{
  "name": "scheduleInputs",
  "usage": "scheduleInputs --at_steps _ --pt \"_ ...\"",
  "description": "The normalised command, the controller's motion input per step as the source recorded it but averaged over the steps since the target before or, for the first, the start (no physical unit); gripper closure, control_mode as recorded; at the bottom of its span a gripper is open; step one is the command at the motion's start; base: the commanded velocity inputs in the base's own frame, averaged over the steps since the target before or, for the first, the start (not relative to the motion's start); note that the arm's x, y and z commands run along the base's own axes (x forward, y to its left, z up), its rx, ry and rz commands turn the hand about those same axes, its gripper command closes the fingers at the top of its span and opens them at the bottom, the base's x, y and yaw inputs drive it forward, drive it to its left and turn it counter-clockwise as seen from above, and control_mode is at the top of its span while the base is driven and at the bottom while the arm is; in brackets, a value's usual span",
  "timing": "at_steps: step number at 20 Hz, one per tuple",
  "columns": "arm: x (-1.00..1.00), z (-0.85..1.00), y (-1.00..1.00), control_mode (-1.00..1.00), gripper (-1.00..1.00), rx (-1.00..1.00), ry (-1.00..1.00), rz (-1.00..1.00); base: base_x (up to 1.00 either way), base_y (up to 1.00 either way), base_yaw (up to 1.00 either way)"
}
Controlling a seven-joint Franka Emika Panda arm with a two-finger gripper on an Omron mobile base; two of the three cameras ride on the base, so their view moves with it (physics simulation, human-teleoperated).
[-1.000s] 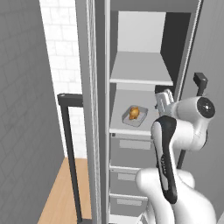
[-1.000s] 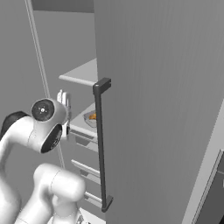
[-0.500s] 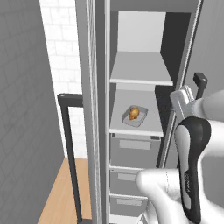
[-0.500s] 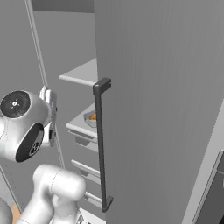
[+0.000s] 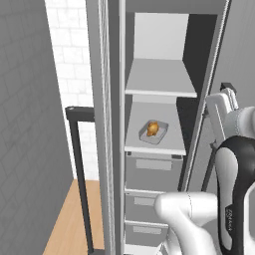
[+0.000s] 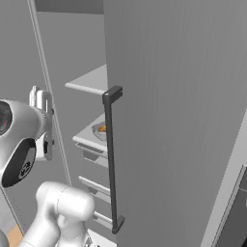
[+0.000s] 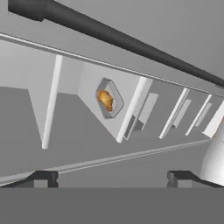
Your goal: Take the meat container that has the chicken drumstick and place it on the second highest rack of the freezer. Then take the vegetable container that has the lemon and avocado and place it on the highest rack of the freezer.
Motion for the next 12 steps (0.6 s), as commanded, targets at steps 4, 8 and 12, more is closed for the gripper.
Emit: scheduleInputs --at_steps 4,8,12 --pt "-0.48 0.18 -0.03 -1.00 -1.00 0.00 -0.05 0.00 0.00 0.00 0.00" --pt "0.00 0.00 0.00 1.00 -1.00 0.00 0.00 0.00 -1.00 -0.17 -0.05" --pt "0.00 0.00 0.00 1.00 -1.00 0.00 0.00 0.00 -0.81 -0.48 -0.27"
